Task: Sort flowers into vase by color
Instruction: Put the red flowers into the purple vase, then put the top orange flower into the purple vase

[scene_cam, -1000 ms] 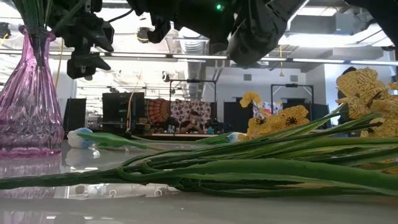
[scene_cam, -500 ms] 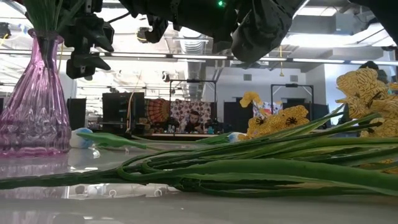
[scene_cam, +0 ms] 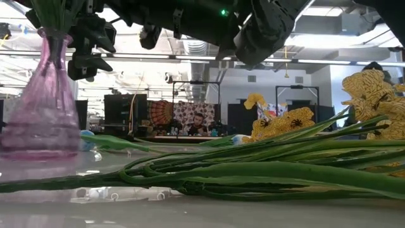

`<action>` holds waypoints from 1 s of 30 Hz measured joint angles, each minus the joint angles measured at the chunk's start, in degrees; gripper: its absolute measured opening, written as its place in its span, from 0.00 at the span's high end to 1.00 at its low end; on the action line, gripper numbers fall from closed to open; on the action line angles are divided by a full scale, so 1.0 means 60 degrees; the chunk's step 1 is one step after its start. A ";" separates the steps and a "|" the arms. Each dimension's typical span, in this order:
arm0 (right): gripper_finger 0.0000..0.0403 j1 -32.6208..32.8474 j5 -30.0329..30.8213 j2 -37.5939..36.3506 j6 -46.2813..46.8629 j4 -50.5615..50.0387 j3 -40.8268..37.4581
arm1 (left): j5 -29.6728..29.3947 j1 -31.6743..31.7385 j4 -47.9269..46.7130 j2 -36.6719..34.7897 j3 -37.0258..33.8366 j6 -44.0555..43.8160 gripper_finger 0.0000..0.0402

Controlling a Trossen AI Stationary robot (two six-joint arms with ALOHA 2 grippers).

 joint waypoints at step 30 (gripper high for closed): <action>0.36 -0.0485 -0.2545 -0.2604 0.1707 -0.8079 0.0000 | -0.0028 0.0004 0.0640 -0.0025 0.0000 0.1140 0.55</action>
